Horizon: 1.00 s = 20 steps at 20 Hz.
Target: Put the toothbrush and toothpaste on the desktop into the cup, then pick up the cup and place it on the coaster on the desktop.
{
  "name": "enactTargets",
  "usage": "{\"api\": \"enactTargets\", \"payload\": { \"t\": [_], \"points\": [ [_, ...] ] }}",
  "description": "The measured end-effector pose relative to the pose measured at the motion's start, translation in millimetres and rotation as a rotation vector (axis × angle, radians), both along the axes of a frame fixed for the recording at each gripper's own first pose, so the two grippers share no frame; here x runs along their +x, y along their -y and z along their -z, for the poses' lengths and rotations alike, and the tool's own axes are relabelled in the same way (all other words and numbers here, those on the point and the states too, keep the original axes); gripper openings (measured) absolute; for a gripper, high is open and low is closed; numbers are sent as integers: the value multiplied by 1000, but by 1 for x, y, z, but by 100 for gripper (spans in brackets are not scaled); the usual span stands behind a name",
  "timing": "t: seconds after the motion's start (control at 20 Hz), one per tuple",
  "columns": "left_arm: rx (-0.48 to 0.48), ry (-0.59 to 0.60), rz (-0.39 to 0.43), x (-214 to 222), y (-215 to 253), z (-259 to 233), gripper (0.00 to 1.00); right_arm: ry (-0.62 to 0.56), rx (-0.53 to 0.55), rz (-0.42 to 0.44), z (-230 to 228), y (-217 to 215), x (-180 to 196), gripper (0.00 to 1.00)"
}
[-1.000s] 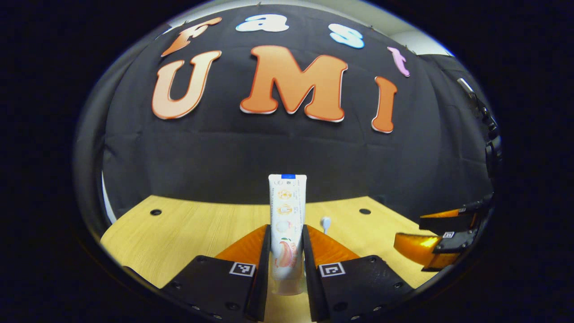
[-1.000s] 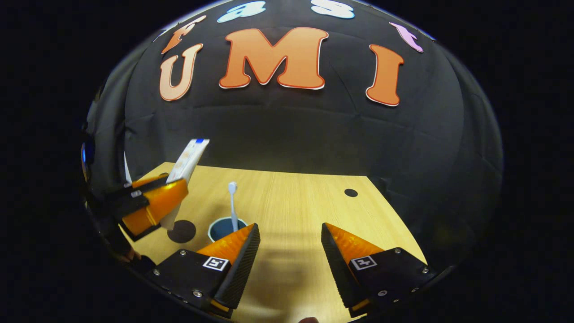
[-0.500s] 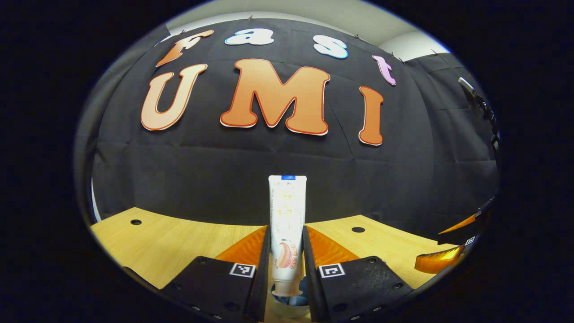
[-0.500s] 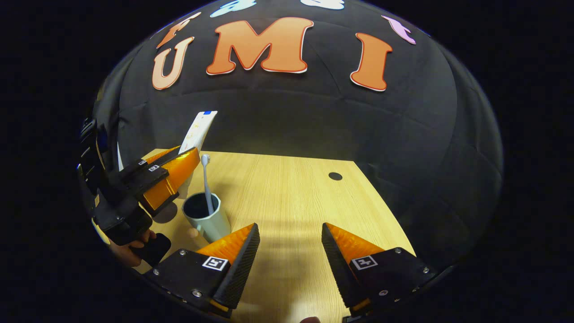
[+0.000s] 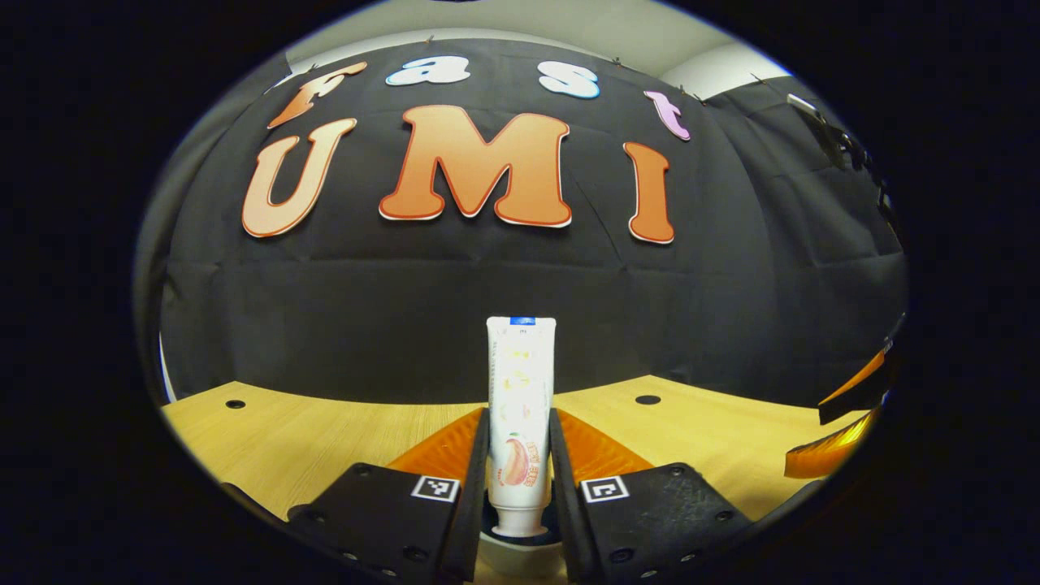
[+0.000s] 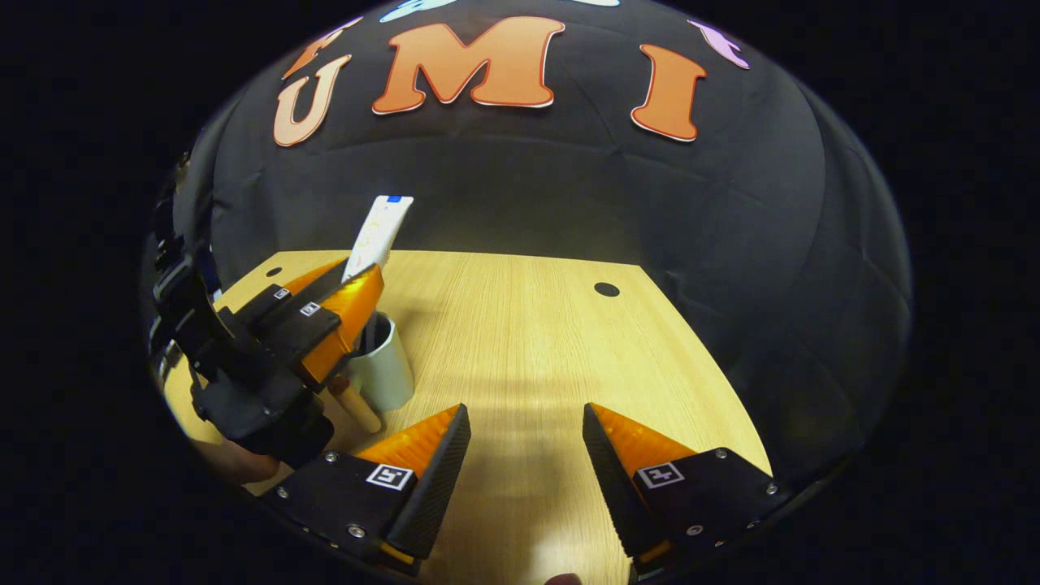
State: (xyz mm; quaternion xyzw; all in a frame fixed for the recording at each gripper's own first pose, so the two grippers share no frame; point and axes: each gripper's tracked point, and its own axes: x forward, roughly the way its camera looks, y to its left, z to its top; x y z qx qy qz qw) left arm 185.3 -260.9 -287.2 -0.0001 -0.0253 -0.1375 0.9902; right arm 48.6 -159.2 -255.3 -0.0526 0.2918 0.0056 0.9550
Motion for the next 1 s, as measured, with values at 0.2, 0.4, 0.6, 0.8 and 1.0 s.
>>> {"api": "enactTargets", "payload": {
  "t": [0.2,0.4,0.6,0.8,1.0],
  "points": [
    [3,-41,-6,-5,-5,13,44,9,0,7,-3,-2,2,86],
    [3,-78,4,-16,-13,19,47,7,11,13,-3,-9,3,88],
    [7,-108,10,-28,-18,22,48,20,18,1,-8,-20,4,90],
    [-11,-150,30,-45,-25,15,58,27,25,-7,-14,-28,6,90],
    [-38,-195,-15,-60,-60,-6,81,39,33,-17,-26,-40,6,91]
  ]
}}
